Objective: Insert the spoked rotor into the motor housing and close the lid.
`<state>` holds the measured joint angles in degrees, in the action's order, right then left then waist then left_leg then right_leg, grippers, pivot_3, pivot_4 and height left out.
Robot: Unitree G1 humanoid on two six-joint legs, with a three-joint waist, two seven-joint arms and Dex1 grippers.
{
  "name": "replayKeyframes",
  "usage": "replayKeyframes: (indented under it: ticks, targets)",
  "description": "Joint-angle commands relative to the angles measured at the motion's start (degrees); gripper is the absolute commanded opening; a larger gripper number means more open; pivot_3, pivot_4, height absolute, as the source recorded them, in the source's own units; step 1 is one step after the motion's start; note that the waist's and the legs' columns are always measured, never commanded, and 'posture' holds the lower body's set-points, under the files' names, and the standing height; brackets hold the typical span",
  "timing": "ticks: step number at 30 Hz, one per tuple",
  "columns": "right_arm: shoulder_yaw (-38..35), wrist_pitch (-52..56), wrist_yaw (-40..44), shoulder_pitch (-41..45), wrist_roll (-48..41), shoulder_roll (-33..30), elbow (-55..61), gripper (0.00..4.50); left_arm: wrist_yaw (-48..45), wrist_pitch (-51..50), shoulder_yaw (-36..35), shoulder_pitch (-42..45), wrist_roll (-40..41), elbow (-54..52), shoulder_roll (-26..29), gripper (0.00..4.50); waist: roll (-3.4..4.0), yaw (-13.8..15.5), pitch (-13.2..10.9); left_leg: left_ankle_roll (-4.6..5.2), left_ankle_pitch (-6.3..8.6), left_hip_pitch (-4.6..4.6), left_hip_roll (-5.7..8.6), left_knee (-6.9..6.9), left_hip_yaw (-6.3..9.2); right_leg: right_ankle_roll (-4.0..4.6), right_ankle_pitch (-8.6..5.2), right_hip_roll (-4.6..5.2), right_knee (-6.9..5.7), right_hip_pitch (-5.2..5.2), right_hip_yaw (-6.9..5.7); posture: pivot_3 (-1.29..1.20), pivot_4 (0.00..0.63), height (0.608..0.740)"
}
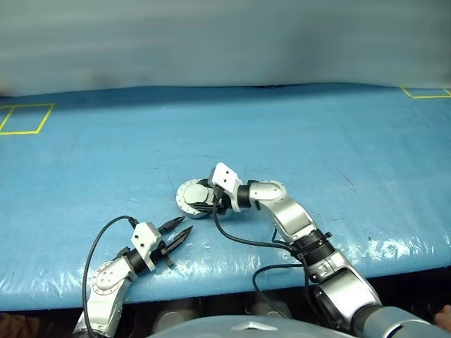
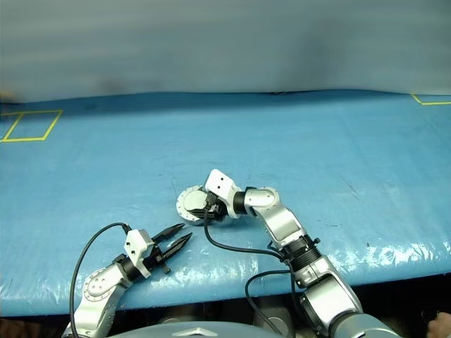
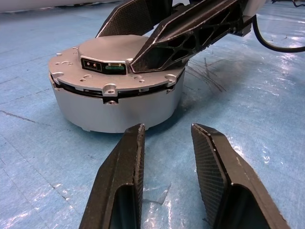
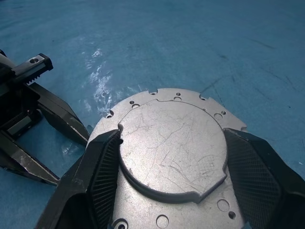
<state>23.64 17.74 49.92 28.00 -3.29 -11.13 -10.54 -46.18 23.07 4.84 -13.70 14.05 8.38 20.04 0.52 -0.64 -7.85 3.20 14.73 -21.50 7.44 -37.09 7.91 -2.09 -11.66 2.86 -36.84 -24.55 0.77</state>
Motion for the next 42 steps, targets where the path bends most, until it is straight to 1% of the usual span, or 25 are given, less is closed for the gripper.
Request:
replayKeyframes:
  ticks: [1, 10, 20, 28, 35, 39, 42]
  targets:
    - [1.1, -1.1, -0.3, 0.3, 1.7, -0.4, 0.8, 3.01, 0.3, -0.7, 0.0, -0.9, -0.6, 0.5, 0.3, 1.60, 0.00, 0.0, 0.0, 0.00, 0.00, 0.00, 0.00, 0.00, 0.00, 0.00, 0.00, 0.00, 0.00, 0.00, 0.00, 0.00, 0.150, 0.740]
    - [2.1, -1.2, -1.9, 0.5, 4.1, -0.4, -0.6, 3.01, 0.7, -1.1, 0.1, -1.0, -0.6, -0.1, 0.3, 1.60, 0.01, 0.0, 0.0, -0.02, 0.00, 0.04, -0.02, 0.00, 0.00, 0.00, 0.00, -0.02, -0.02, 0.02, 0.00, 0.00, 0.150, 0.740]
    - [3.3, 3.3, -0.8, 0.0, 3.5, -0.2, 0.5, 3.01, 1.3, -1.9, 0.3, -1.5, -0.7, -1.6, 0.5, 1.60, 0.03, 0.0, 0.0, -0.14, 0.04, 0.12, -0.06, 0.00, 0.00, 0.01, 0.00, -0.06, -0.04, 0.08, 0.01, 0.00, 0.150, 0.740]
    - [4.4, 3.2, -3.6, 0.7, 6.2, -0.3, -1.2, 3.01, 1.5, -2.5, 0.3, -1.7, -0.8, -2.4, 0.5, 1.60, 0.05, 0.0, 0.0, -0.17, 0.04, 0.16, -0.08, 0.00, -0.01, 0.01, 0.01, -0.08, -0.05, 0.10, 0.01, 0.00, 0.150, 0.740]
    - [4.2, 2.5, -4.0, 1.6, 6.5, -0.4, -3.5, 3.01, 1.6, -2.5, 0.4, -1.9, -0.8, -2.6, 0.5, 1.60, 0.05, 0.0, 0.1, -0.26, 0.00, 0.42, -0.24, 0.01, -0.03, -0.14, -0.09, -0.22, -0.05, 0.36, 0.02, 0.00, 0.150, 0.740]
    - [4.5, 2.6, -4.0, 2.0, 7.0, -0.7, -5.2, 3.01, 1.7, -2.6, 0.4, -2.0, -0.8, -2.7, 0.5, 1.60, 0.07, 0.0, 0.0, -0.29, 0.02, 0.81, -0.30, 0.04, -0.02, -0.10, -0.14, -0.24, -0.02, 0.77, 0.00, 0.00, 0.150, 0.740]
    - [4.5, 3.0, -3.5, 2.1, 6.5, -0.6, -6.3, 3.01, 1.8, -2.6, 0.4, -2.1, -0.8, -2.8, 0.5, 1.60, 0.06, 0.0, 0.0, -0.30, 0.02, 0.92, -0.31, 0.04, -0.03, -0.06, -0.18, -0.24, -0.02, 0.88, 0.00, 0.00, 0.150, 0.740]
